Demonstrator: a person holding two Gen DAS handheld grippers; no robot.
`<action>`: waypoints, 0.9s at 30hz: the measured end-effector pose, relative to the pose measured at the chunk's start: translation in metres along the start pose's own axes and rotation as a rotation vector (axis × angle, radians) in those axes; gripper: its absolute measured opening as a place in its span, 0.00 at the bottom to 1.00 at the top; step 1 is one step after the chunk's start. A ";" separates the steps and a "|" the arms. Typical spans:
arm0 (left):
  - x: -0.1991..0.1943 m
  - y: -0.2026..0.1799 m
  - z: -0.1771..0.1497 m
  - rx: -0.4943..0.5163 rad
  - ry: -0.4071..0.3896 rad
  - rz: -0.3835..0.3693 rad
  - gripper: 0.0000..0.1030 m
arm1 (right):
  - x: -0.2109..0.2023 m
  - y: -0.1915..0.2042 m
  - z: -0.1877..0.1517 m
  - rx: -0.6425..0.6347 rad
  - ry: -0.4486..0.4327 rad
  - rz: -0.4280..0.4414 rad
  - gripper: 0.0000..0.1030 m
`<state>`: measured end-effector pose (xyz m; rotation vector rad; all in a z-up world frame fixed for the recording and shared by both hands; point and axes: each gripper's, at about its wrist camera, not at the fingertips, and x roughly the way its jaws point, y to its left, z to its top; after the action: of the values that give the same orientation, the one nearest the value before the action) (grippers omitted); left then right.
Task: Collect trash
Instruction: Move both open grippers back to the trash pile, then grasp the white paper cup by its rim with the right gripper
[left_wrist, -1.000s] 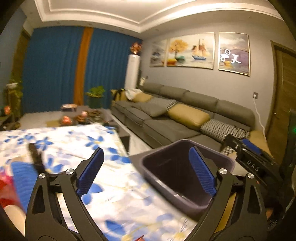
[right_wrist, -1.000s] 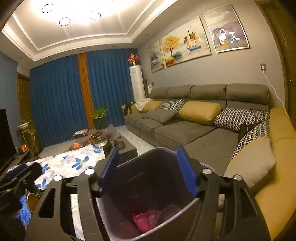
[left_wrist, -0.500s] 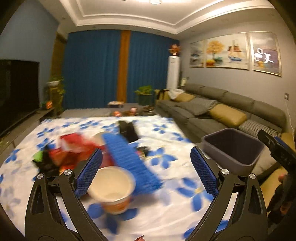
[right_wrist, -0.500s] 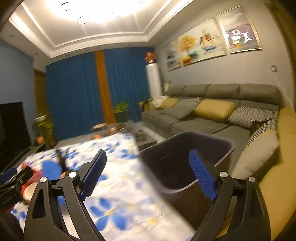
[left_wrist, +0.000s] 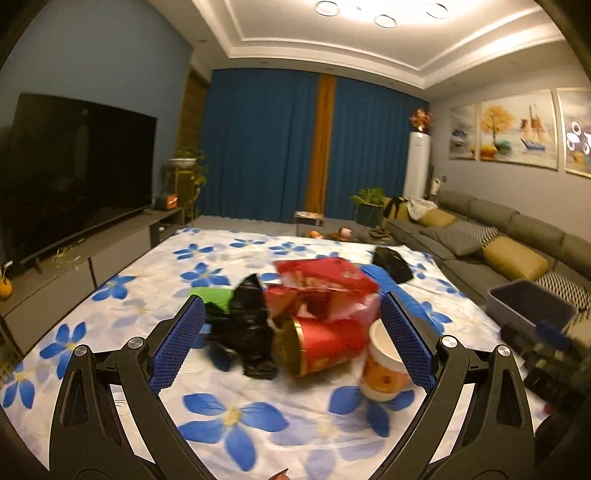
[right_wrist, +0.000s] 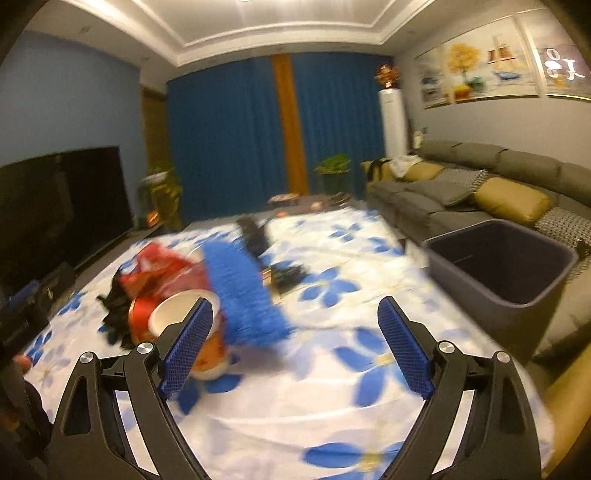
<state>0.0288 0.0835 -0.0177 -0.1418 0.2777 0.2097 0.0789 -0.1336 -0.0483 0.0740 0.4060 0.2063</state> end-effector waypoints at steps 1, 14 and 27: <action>-0.001 0.004 0.000 -0.007 -0.003 0.005 0.91 | 0.005 0.008 -0.002 -0.009 0.014 0.009 0.85; 0.006 0.039 -0.003 -0.062 0.011 0.027 0.91 | 0.051 0.076 -0.015 -0.124 0.121 0.069 0.85; 0.021 0.055 -0.007 -0.073 0.031 0.015 0.91 | 0.083 0.089 -0.012 -0.132 0.165 0.054 0.85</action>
<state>0.0341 0.1395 -0.0360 -0.2158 0.3019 0.2324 0.1323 -0.0287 -0.0817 -0.0620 0.5538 0.2933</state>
